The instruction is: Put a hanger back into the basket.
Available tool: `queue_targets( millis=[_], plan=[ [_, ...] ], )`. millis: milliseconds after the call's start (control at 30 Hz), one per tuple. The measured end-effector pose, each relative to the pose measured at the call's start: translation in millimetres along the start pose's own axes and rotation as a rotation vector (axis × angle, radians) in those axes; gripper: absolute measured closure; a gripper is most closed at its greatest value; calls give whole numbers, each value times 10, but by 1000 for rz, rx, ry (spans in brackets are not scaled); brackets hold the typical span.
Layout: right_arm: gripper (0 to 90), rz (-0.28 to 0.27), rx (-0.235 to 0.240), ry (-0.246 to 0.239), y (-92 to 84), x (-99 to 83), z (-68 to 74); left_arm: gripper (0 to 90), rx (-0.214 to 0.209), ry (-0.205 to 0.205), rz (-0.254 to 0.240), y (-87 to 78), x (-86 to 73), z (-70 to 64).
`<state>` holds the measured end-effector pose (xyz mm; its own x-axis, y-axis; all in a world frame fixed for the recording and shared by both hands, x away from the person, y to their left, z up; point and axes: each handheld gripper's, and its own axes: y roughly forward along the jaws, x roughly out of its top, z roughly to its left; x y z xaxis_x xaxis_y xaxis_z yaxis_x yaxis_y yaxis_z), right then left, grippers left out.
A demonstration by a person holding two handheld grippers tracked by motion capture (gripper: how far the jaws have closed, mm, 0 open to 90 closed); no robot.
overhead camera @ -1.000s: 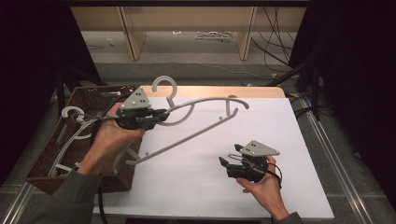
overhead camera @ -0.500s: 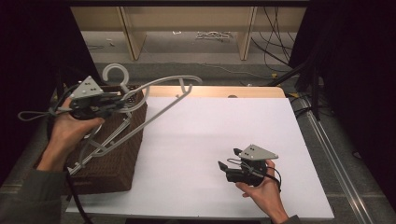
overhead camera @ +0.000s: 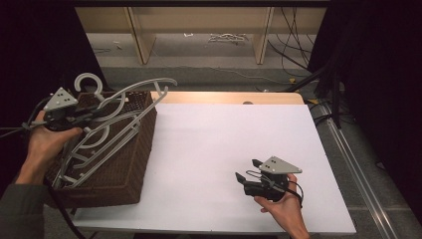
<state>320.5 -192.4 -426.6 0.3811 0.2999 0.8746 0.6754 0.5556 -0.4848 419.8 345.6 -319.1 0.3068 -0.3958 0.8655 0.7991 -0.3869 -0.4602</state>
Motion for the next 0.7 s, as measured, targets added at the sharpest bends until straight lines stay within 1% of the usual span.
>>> queue_targets(
  millis=[33, 133, 200, 233, 300, 367, 433, 467, 500, 567, 600, 700],
  plan=[
    [291, 1, 2, 2, 3, -5, 0, 819, 14, -1, 7, 5, -24, 36],
    [291, 5, 8, 4, 13, -15, -1, 818, 33, -18, 12, 21, -76, 115],
    [291, 17, 14, 11, 14, -16, 8, 818, 39, -19, 3, 28, -111, 166],
    [291, 12, 8, 1, 17, -17, 3, 818, 42, -18, 1, 27, -128, 188],
    [291, 16, 10, 3, 16, -19, 5, 818, 60, -14, 0, 16, -160, 223],
    [291, 0, 10, 2, 35, -30, 3, 818, 75, -12, 6, 14, -204, 273],
    [292, 11, 7, 3, 27, -32, 4, 818, 86, -23, 14, 21, -265, 338],
    [291, 14, 8, 2, 25, -31, 5, 818, 100, -30, 18, 17, -296, 360],
    [291, 25, 5, 2, 17, -28, 7, 818, 105, -35, 18, 16, -329, 378],
    [291, 26, 5, 2, 19, -28, 8, 818, 108, -43, 23, 5, -389, 405],
    [291, 18, 10, 4, 29, -32, 8, 818, 109, -51, 22, 0, -424, 416],
    [291, 25, 17, 13, 31, -35, 13, 818, 107, -60, 30, -12, -497, 434]
  ],
)
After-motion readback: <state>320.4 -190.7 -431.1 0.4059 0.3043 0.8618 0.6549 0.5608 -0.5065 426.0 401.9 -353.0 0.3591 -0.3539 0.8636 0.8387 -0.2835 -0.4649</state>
